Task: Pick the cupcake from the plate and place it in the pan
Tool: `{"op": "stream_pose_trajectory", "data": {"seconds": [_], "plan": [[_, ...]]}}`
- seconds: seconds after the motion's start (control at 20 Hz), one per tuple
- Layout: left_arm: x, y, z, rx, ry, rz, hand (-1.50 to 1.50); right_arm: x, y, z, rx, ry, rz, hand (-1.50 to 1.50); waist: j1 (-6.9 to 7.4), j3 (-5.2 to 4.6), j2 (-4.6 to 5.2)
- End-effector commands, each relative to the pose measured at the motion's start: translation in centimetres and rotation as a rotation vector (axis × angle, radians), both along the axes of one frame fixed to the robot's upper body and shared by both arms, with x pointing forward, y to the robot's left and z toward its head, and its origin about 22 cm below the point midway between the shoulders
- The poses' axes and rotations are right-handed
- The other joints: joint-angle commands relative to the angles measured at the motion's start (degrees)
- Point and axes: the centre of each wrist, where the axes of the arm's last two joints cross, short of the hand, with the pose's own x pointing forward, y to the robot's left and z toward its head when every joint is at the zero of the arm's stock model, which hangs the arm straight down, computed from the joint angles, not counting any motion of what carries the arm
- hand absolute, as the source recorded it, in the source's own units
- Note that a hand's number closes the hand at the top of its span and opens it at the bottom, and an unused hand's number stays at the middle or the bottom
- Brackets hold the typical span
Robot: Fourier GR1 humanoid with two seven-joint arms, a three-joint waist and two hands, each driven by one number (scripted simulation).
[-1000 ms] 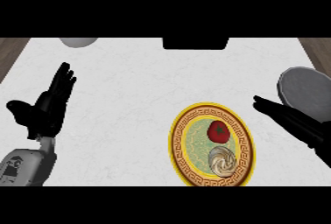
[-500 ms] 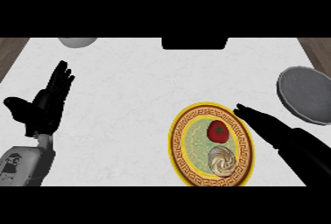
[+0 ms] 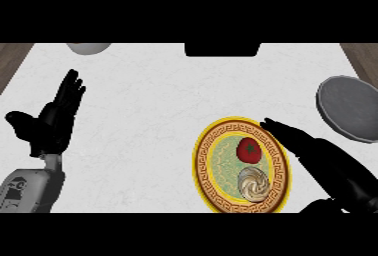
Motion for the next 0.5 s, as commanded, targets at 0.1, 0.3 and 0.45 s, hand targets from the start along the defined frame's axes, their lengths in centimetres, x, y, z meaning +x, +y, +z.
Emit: {"op": "stream_pose_trajectory", "data": {"seconds": [0.1, 0.3, 0.45], "plan": [[-1.1, -0.4, -0.7, 0.005, 0.007, -0.015, 0.0, 2.8, -0.4, -0.9, -0.02, 0.058, 0.053, -1.5, 0.3, 0.0, 0.03], [0.2, 0.1, -1.2, -0.006, -0.001, -0.025, 0.0, 0.4, 1.4, -1.0, -0.045, 0.06, 0.075, -1.5, -0.11, -0.02, -0.02], [-0.8, -1.9, -1.4, -0.006, -0.002, -0.005, 0.0, 1.9, 1.6, -2.8, -0.071, 0.07, 0.088, -1.5, 0.07, -0.01, -0.01]]}}
